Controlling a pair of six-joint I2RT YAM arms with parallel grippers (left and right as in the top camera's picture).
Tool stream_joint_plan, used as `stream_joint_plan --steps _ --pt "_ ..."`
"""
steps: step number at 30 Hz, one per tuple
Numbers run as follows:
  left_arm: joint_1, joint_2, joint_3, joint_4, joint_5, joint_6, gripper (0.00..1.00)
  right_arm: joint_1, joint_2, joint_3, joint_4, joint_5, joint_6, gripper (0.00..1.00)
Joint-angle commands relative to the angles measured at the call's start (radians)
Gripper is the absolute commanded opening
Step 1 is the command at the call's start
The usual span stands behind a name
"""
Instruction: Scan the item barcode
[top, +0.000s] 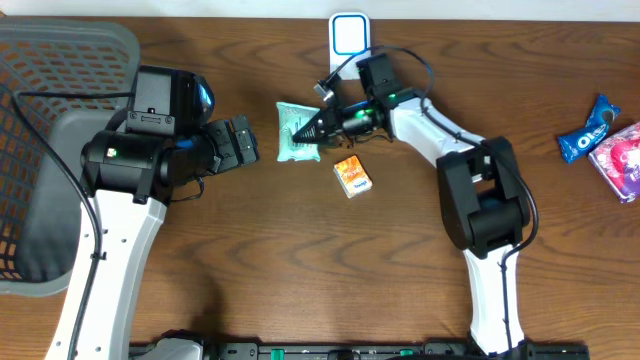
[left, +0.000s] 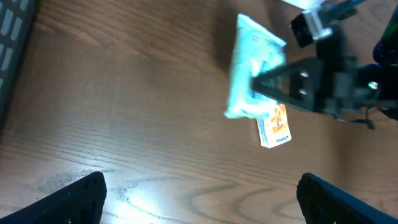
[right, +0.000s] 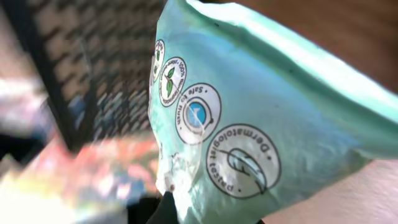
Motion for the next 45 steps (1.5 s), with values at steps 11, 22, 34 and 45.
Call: stream_joint_plan --steps 11,22,34,45 --pt "0.003 0.000 0.007 -0.003 -0.009 0.013 0.98 -0.116 -0.010 -0.001 -0.187 0.124 -0.211 0.01" --pt "0.003 0.000 0.007 -0.002 -0.010 0.013 0.98 -0.320 -0.123 -0.001 -0.513 0.565 -0.361 0.06" --pt "0.003 0.000 0.007 -0.002 -0.009 0.013 0.98 -0.344 -0.122 0.063 -0.673 0.885 -0.401 0.91" --pt "0.003 0.000 0.007 -0.002 -0.010 0.013 0.98 -0.272 -0.125 0.397 -0.947 1.091 -0.386 0.46"
